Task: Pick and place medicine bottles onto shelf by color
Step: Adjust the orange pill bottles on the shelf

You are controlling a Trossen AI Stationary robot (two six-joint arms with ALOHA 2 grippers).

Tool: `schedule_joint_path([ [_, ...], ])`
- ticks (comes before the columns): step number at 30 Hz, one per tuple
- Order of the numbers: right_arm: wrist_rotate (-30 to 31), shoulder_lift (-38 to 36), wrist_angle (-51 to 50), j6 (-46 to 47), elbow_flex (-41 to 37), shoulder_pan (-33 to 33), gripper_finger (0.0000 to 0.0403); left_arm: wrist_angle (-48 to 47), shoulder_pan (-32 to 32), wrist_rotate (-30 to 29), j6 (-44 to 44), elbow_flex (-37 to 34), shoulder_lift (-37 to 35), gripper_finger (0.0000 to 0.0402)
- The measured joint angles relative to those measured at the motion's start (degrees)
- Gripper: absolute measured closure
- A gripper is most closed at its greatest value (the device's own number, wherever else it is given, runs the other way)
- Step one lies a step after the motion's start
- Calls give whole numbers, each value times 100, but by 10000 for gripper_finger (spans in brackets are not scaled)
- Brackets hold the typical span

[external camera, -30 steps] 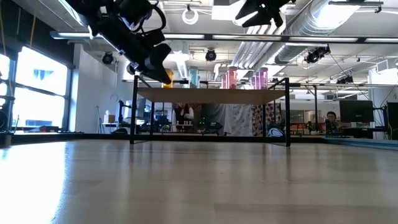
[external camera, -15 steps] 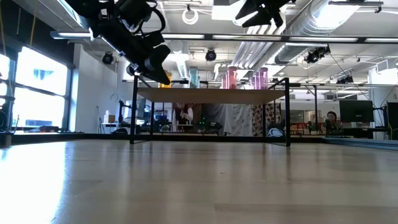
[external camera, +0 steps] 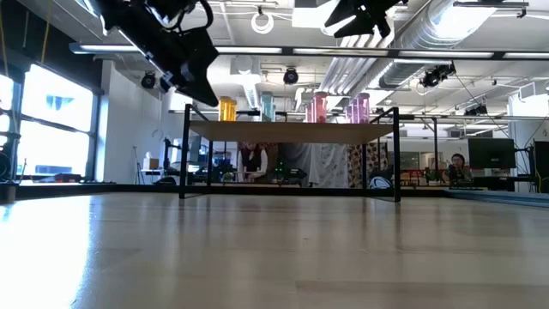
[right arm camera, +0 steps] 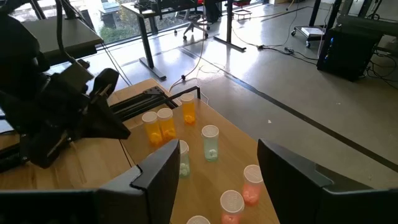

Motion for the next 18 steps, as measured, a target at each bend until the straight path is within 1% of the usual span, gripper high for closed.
schedule_joint_path([
  [4, 0, 0, -1, 0, 0, 0, 197, -28, 75, -73, 40, 0, -241, 383],
  [7, 0, 0, -1, 0, 0, 0, 197, -67, 171, -474, 75, 0, -273, 383],
  [9, 0, 0, -1, 0, 0, 0, 197, 4, 308, -552, 251, 0, -273, 383],
  [13, 1, 0, -3, 0, 0, 0, 197, 193, 619, -466, 400, 0, -165, 383],
  [18, 0, 0, -14, -1, 0, 1, 197, 425, 906, 19, 480, 0, -23, 383],
])
